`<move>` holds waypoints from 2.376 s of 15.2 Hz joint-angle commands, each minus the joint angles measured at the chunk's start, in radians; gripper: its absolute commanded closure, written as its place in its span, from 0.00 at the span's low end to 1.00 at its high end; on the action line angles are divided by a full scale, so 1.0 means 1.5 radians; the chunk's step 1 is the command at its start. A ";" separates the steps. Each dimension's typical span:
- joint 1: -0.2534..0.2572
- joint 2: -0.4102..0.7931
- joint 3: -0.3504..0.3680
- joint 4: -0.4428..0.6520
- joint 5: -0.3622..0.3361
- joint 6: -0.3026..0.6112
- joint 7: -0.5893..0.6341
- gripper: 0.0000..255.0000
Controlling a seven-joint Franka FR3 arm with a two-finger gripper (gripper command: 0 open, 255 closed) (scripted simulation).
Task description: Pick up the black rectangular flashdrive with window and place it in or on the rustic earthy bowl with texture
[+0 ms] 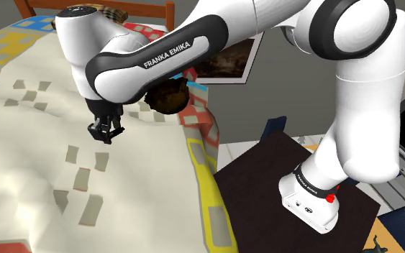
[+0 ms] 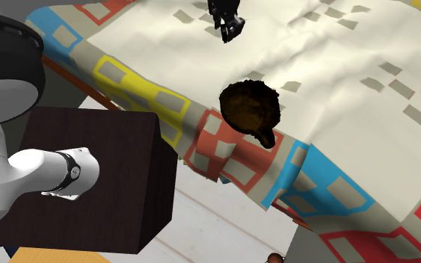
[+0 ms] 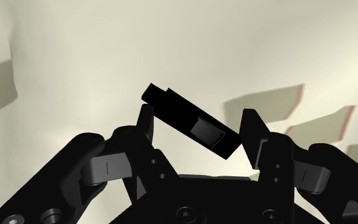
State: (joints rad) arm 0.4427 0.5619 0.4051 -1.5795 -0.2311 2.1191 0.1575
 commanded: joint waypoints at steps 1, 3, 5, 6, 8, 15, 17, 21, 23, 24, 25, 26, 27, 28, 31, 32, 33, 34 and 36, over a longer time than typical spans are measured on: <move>-0.002 -0.010 0.003 0.004 0.004 -0.014 -0.002 1.00; -0.002 -0.017 0.005 0.011 0.008 -0.028 -0.004 1.00; -0.003 -0.024 0.007 0.019 0.011 -0.042 -0.006 1.00; -0.003 -0.027 0.008 0.024 0.013 -0.050 -0.007 1.00; -0.004 -0.033 0.010 0.033 0.016 -0.064 -0.009 1.00; -0.004 -0.050 0.015 0.071 0.025 -0.118 -0.015 1.00; -0.003 -0.054 0.016 0.084 0.027 -0.134 -0.016 1.00; -0.017 -0.073 0.016 0.077 0.035 -0.144 -0.031 1.00; -0.046 -0.101 0.014 0.037 0.047 -0.131 -0.059 1.00; -0.060 -0.114 0.012 0.019 0.053 -0.125 -0.074 1.00; -0.073 -0.126 0.010 0.002 0.059 -0.119 -0.089 1.00; -0.087 -0.138 0.007 -0.013 0.065 -0.114 -0.104 1.00; -0.099 -0.150 0.005 -0.028 0.071 -0.110 -0.119 1.00; -0.112 -0.160 0.002 -0.041 0.076 -0.106 -0.135 1.00; -0.147 -0.188 -0.009 -0.076 0.092 -0.096 -0.182 1.00; -0.158 -0.196 -0.013 -0.086 0.096 -0.094 -0.198 1.00; -0.169 -0.204 -0.018 -0.095 0.101 -0.091 -0.214 1.00; -0.180 -0.211 -0.022 -0.103 0.105 -0.090 -0.230 1.00; -0.200 -0.223 -0.032 -0.117 0.112 -0.087 -0.262 1.00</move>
State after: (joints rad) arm 0.1606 0.2380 0.3653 -1.7460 -0.0692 1.9896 -0.2059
